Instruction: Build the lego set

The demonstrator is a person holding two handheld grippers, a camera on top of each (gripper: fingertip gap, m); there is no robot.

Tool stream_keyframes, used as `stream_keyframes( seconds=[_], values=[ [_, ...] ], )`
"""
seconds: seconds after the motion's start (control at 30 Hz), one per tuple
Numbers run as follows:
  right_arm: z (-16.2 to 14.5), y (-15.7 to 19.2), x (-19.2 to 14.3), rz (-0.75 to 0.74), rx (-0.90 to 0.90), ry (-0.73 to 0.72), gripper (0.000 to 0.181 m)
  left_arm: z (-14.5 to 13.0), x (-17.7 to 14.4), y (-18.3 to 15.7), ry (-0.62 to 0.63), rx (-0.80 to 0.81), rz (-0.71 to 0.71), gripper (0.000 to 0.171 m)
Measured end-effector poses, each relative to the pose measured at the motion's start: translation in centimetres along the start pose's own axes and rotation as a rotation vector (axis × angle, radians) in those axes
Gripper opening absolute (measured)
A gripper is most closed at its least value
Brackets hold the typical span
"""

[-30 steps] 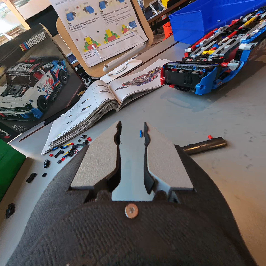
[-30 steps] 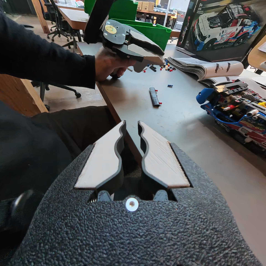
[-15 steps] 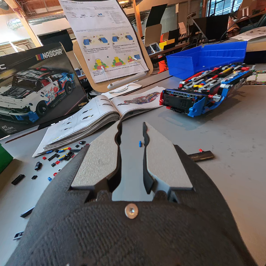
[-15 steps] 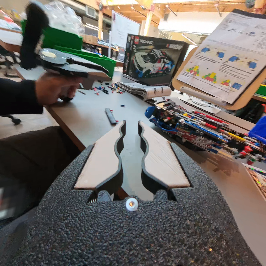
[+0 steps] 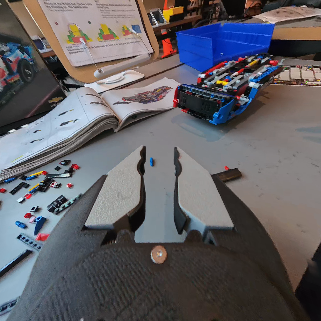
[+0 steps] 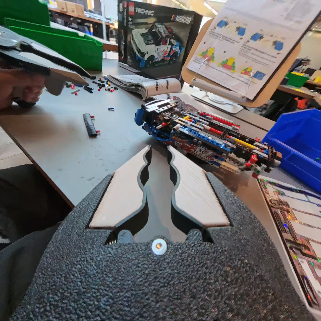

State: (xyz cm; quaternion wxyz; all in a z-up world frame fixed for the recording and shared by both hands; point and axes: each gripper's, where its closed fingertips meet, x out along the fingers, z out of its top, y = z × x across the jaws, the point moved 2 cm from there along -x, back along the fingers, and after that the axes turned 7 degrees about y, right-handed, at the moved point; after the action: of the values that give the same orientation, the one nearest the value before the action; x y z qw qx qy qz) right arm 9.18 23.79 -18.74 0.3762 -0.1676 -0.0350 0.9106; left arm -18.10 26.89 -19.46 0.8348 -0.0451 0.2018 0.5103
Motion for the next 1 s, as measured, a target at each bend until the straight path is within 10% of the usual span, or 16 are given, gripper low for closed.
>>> stream_keyframes(
  seconds=[0.33,1.0],
  values=[
    [2.1,-1.8,4.9,0.072,-0.153,0.028,0.014,-4.0,4.6,1.5,0.378,0.155,-0.111,0.025],
    [2.0,-0.9,5.3,0.078,-0.235,-0.070,0.014,-4.5,6.6,1.1,0.459,0.184,-0.083,0.002]
  ],
)
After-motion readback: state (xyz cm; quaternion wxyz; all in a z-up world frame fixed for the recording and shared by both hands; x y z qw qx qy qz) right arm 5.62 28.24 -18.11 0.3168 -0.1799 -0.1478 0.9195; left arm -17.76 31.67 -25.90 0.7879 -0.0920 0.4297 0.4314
